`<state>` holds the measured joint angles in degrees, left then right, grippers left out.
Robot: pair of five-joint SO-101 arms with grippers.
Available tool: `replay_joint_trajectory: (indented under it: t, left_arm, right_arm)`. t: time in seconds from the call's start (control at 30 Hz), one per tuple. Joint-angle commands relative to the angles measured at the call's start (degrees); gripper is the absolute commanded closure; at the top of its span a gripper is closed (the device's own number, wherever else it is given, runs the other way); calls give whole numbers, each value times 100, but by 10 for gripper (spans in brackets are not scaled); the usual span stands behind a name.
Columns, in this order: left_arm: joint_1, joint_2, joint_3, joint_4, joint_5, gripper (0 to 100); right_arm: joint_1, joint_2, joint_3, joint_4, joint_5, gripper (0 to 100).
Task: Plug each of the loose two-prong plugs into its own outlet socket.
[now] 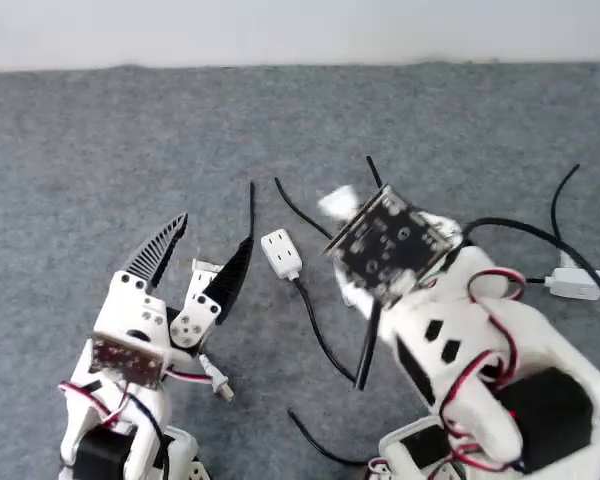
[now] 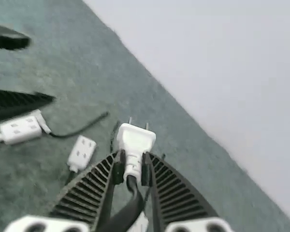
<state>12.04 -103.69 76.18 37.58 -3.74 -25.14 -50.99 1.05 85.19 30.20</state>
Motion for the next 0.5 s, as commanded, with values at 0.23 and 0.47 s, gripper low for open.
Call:
replay_joint_trajectory:
  t: [0.23, 0.47]
  left_arm:
    - [-879, -62, 716, -1495, -123, 754]
    - [-949, -62, 1138, -1987, -149, 754]
  right_arm:
    - [1226, 1332, -668, 778, 105, 991]
    - [1640, 3363, -2453, 1780, 290, 991]
